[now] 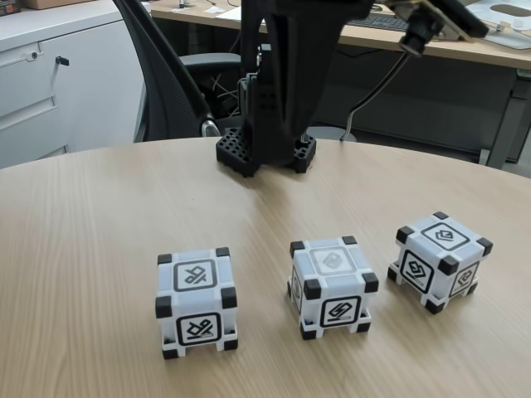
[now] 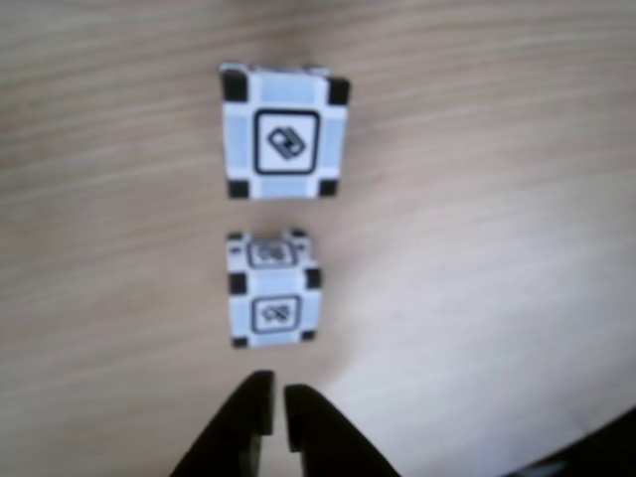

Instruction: Stack cubes from left to right.

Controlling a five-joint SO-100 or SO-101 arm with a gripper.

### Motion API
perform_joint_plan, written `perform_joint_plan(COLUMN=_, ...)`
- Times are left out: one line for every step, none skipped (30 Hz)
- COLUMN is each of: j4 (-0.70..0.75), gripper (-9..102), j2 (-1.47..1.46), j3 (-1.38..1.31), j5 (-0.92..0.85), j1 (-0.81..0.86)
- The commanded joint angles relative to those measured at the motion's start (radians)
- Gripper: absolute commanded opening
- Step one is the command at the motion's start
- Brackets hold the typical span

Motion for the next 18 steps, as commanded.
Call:
perform_joint_plan(j4=0.003, gripper=0, j2=0.023, j3=-0.003, j5=-0.253, j1=0.017)
perform_joint_plan(j4=0.003, gripper=0, j2=0.023, j3=-0.003, j5=-0.253, j1=0.017)
perform_joint_plan(j4=0.003, gripper=0, j2=0.023, j3=-0.003, j5=-0.253, j1=0.017)
perform_joint_plan(j4=0.003, gripper=0, j2=0.023, j3=-0.003, j5=-0.253, j1=0.017)
perform_joint_plan(j4=0.003, gripper=0, j2=0.023, j3=-0.003, j5=-0.252, j1=0.017)
perform_joint_plan(j4=0.003, gripper=0, j2=0.023, j3=-0.003, j5=-0.252, j1=0.017)
perform_joint_plan(j4=0.003, gripper=0, j2=0.023, j3=-0.003, j5=-0.25, j1=0.017)
perform_joint_plan(j4=0.003, gripper=0, j2=0.023, j3=-0.003, j5=-0.249, j1=0.017)
perform_joint_plan(j4=0.003, gripper=0, j2=0.023, j3=-0.003, j5=-0.249, j1=0.017)
perform_joint_plan(j4=0.003, gripper=0, j2=0.023, j3=-0.003, j5=-0.247, j1=0.017)
perform_joint_plan(j4=0.003, gripper=0, j2=0.023, j3=-0.003, j5=-0.247, j1=0.017)
perform_joint_plan(j4=0.003, gripper=0, j2=0.023, j3=-0.003, j5=-0.249, j1=0.017)
perform_joint_plan(j4=0.003, gripper=0, j2=0.023, j3=-0.003, j5=-0.252, j1=0.017)
perform_joint_plan(j4=0.003, gripper=0, j2=0.023, j3=-0.003, j5=-0.253, j1=0.017)
perform_joint_plan(j4=0.003, gripper=0, j2=0.023, j3=-0.003, j5=-0.258, j1=0.017)
perform_joint_plan(j4=0.003, gripper=0, j2=0.023, j3=-0.003, j5=-0.261, j1=0.015)
perform_joint_plan(j4=0.003, gripper=0, j2=0.023, j3=-0.003, j5=-0.265, j1=0.015)
perform_joint_plan(j4=0.003, gripper=0, j2=0.023, j3=-0.003, j5=-0.272, j1=0.015)
